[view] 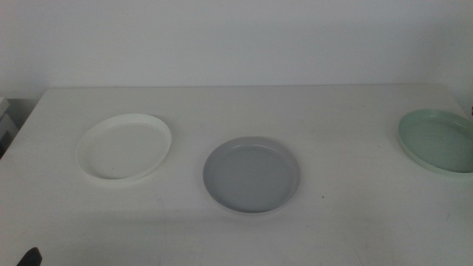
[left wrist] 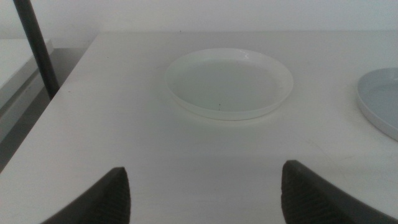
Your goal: Stack the three bowls on top of each other.
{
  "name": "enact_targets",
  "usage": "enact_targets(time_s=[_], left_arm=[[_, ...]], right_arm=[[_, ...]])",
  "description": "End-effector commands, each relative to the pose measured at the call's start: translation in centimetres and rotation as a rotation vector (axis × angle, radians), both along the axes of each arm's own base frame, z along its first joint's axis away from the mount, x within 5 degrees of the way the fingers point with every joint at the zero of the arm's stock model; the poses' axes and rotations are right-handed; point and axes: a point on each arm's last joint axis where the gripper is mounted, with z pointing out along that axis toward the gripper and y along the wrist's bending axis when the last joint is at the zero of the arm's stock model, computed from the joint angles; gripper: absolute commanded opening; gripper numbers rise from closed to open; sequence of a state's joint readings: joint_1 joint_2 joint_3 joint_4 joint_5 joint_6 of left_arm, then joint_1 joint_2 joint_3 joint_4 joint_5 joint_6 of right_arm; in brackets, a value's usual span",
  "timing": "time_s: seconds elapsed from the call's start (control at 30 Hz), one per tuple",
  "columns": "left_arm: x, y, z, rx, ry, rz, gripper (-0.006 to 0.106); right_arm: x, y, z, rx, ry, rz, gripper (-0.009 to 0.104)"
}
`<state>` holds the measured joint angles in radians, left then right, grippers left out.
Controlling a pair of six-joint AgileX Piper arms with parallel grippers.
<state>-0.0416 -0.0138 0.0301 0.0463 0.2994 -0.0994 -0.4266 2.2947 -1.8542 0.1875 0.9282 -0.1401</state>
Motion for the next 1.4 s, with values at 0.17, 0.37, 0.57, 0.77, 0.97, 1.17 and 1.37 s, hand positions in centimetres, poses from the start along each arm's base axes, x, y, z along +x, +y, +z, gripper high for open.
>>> enact_targets(time_s=[0.17,0.37,0.57,0.77,0.97,1.17,1.37], left_arm=[[0.0,0.0,0.9,-0.021,-0.095,0.0,0.081],[0.0,0.0,0.9,-0.021,-0.095,0.0,0.081],[0.0,0.0,0.9,-0.021,-0.095,0.0,0.081],[0.0,0.0,0.9,-0.021,-0.095,0.0,0.081],[0.0,0.0,0.9,-0.021,-0.095,0.0,0.081],[0.0,0.0,0.9,-0.021,-0.095,0.0,0.081],[0.0,0.0,0.9,-0.021,-0.095,0.0,0.081]], right_arm=[[0.1,-0.1,4.2,-0.04,-0.106,0.039,0.01],[-0.4,0.6,5.8,-0.007,-0.102,0.06,-0.001],[-0.7,4.6,10.7,0.051,-0.176,0.099,-0.001],[-1.3,11.5,15.8,0.069,-0.253,0.205,-0.001],[-1.2,20.1,16.5,0.122,-0.236,0.372,-0.001],[-1.9,28.9,16.2,0.159,-0.235,0.537,-0.001],[-2.4,34.4,13.8,0.174,-0.182,0.633,-0.001]])
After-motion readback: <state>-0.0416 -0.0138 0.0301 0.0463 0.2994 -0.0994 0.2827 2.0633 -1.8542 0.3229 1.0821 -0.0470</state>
